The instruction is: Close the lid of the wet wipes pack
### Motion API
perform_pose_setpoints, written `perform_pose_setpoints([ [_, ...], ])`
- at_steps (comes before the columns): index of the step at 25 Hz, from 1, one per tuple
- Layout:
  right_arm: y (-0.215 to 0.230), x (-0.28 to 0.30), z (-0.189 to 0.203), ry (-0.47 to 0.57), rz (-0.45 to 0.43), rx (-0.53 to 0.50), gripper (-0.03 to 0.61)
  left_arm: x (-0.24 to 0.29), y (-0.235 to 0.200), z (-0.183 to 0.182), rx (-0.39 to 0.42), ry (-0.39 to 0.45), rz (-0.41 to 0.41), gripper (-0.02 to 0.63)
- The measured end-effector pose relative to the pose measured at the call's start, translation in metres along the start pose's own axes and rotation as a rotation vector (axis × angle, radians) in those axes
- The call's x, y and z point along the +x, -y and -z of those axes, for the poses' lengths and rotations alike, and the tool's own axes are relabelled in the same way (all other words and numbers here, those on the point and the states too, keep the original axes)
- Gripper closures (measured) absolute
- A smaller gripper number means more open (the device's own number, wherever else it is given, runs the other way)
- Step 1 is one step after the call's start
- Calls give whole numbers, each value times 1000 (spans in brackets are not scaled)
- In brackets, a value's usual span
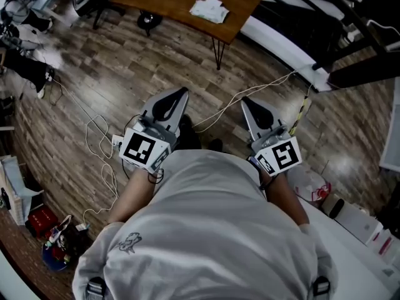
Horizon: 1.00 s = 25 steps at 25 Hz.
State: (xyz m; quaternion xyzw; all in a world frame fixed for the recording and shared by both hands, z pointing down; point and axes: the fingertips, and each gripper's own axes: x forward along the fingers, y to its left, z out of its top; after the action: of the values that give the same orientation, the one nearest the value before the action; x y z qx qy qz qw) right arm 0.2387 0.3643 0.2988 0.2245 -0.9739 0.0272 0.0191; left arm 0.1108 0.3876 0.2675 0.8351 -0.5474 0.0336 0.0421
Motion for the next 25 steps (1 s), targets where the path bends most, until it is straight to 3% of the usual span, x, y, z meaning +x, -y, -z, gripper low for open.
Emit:
perform_pose_setpoints([
  [14, 23, 100, -8, -13, 43, -7, 545, 38, -97, -1, -22, 18, 70, 604],
  [20, 23, 160, -21, -17, 57, 11, 545, 40, -149, -29, 28, 49, 106, 604],
  [25, 19, 198, -28, -13, 63, 26, 545, 35, -179, -37, 23, 62, 137, 604],
])
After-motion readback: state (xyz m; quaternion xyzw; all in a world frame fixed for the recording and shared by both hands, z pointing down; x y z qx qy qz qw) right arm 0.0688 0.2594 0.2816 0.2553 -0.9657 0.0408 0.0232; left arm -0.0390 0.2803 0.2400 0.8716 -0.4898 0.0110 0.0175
